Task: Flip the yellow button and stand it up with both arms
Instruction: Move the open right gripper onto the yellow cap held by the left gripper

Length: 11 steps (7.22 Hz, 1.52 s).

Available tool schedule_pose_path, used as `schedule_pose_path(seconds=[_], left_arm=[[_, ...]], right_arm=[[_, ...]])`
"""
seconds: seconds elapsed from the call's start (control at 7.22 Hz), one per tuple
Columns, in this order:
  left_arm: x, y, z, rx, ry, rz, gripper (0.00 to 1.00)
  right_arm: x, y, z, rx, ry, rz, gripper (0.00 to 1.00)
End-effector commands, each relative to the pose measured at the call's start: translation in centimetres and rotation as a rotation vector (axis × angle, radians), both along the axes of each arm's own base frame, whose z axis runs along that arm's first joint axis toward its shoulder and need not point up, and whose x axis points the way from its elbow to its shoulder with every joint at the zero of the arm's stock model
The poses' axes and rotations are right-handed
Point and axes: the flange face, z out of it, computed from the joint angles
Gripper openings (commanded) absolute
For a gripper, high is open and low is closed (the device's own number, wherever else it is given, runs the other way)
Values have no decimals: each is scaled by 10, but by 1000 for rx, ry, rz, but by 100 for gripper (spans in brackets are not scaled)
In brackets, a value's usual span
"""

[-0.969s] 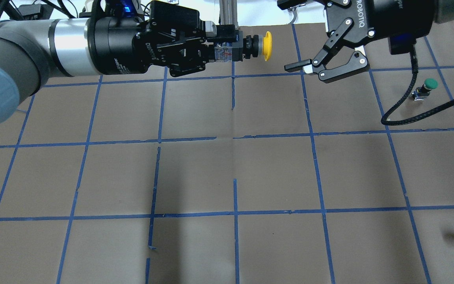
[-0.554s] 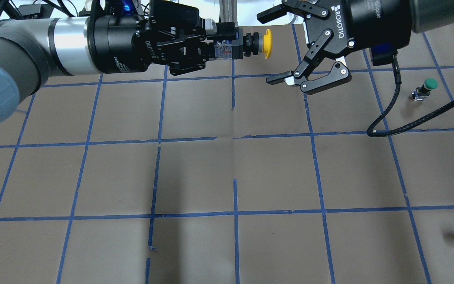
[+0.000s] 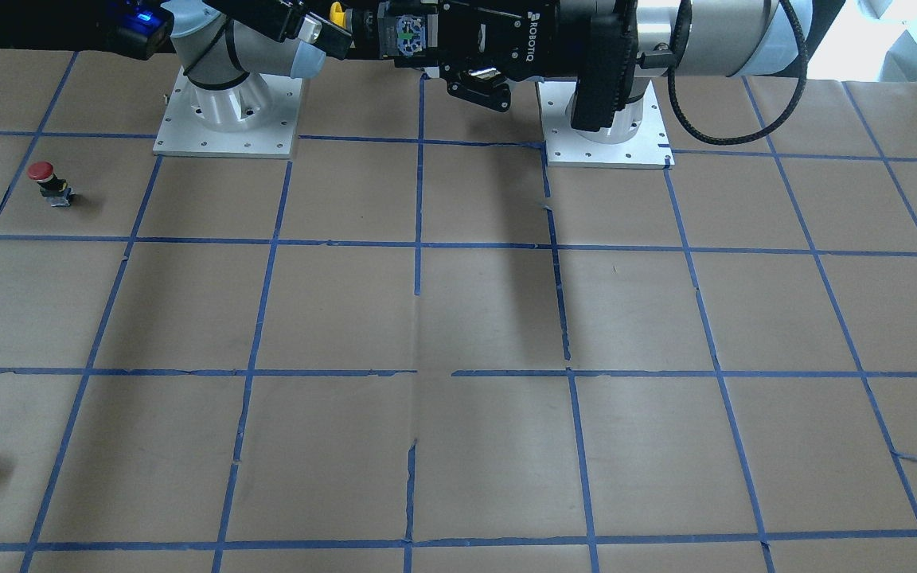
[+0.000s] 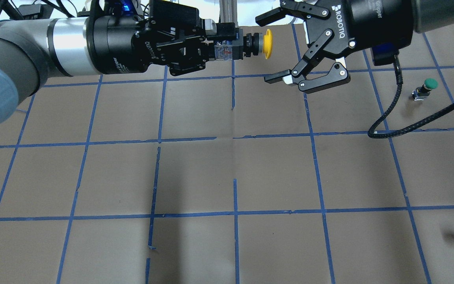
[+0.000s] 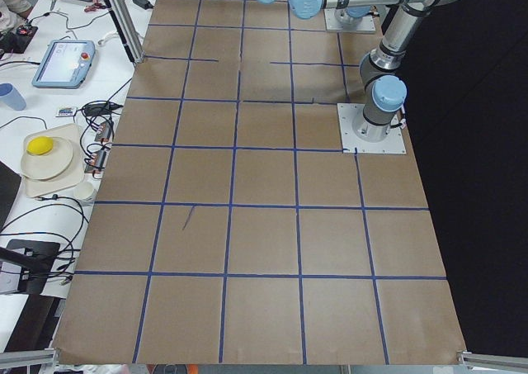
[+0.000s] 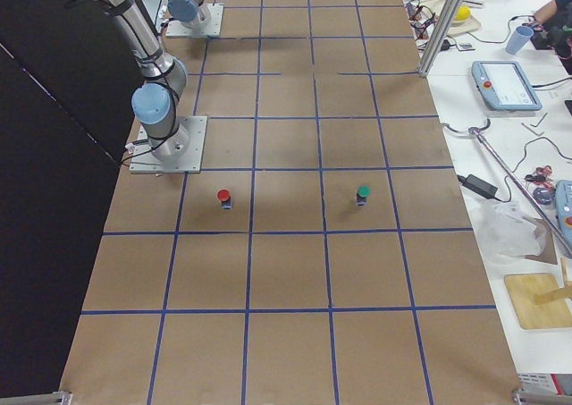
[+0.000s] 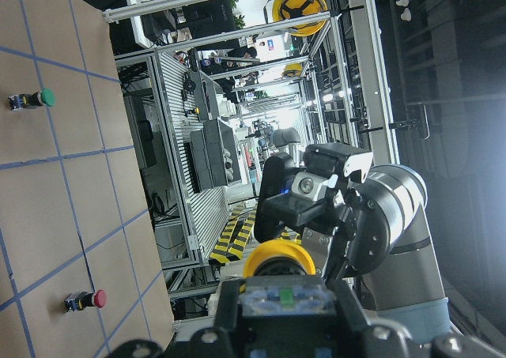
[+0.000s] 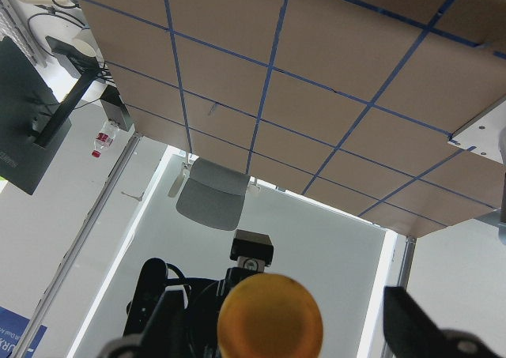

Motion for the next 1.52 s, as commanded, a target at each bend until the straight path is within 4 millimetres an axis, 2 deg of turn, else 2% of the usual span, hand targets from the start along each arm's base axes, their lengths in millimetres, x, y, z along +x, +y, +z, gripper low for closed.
schedule_pose_path(seconds=[0.0,0.42,0.69,0.83,0.97,1.38], left_arm=[[0,1,1,-3,1,1,2],[0,3,1,-3,0,0,2],[0,3,1,-5,-7,-3,3],[0,3,1,-7,-10,-5,43],[0,3,2,-5,-11,-5,99],[0,2,9,43,-25,-8,100]], right_arm=[[0,1,0,-4,2,1,76],[0,1,1,-6,-1,1,38],[0,0,1,-6,-3,1,33],[0,0,1,-6,-3,1,32],[0,0,1,-5,-3,-1,31],[-5,-3,0,-5,7,-10,30]])
